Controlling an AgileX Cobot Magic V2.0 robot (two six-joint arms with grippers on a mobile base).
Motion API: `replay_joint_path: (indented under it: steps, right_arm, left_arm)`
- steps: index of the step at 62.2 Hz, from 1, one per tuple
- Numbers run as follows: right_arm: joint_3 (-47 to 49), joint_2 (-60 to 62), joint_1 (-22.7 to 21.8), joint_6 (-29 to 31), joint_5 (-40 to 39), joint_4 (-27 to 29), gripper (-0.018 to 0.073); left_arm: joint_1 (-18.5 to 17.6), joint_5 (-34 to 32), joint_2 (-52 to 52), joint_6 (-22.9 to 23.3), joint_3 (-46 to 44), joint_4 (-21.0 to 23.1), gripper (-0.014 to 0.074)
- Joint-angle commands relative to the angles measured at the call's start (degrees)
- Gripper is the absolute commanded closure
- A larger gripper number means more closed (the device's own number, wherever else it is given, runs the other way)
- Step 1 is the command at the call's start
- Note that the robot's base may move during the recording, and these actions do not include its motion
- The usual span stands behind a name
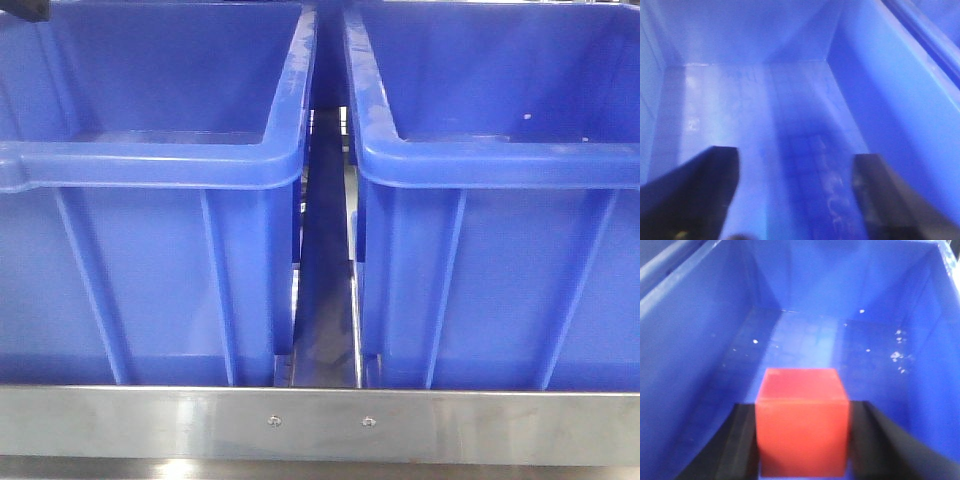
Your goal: Sort and place red and blue blocks on shelf
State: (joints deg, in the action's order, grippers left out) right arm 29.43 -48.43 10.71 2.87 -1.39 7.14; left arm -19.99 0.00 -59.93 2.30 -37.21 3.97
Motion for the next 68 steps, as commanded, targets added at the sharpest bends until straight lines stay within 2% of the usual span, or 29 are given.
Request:
replay_joint_path:
  steps: [1,12,21,29,34,40,47,51,58,68]
  right_arm:
    - [2.2,0.3,0.0,0.5,-5.1,0.7,-0.0059]
    - [2.3,0.6,0.0,0.5,-5.1,0.7,-0.0011]
    - [3.6,2.9,0.0,0.5,-3.5,0.7,-0.0010]
    - [4.5,5.5,0.0,0.5,-1.6,0.7,0.0000]
    - [4.5,7.5,0.0,0.5,-1.7,0.7,0.0075]
    - [4.5,9.9,0.0,0.5,-1.8,0.7,0.0237]
    - [4.5,12.8,0.0,0.6,-1.6,0.7,0.0518]
    - [4.5,14.1,0.0,0.6,-1.6,0.7,0.0494]
    - [4.5,16.6,0.0,0.6,0.0,0.7,0.0505]
    - [4.5,20.2,-0.8,0.6,7.2,0.7,0.0505]
  left_arm:
    - [-0.6,-4.7,0.8,0.2,-2.2,0.0,0.0066]
    - [-0.6,-4.7,0.9,0.2,-2.2,0.0,0.0154]
    - [-0.6,-4.7,2.9,0.2,-2.3,0.0,0.0249]
    - [-0.6,-4.7,5.9,0.2,-2.3,0.0,0.0381]
    - [-0.6,-4.7,7.9,0.1,-2.3,-0.3,0.0482]
    - [-0.5,-3.8,10.2,0.1,-2.3,-1.9,0.0470]
    - [1.9,-1.4,12.9,0.1,-2.3,-1.9,0.0470]
    - [4.2,1.3,14.8,0.1,-2.3,-1.9,0.0470]
    - [9.4,5.9,19.1,0.1,-2.3,-1.9,0.0470]
    - [14.4,12.8,25.6,0.1,-2.3,-1.9,0.0470]
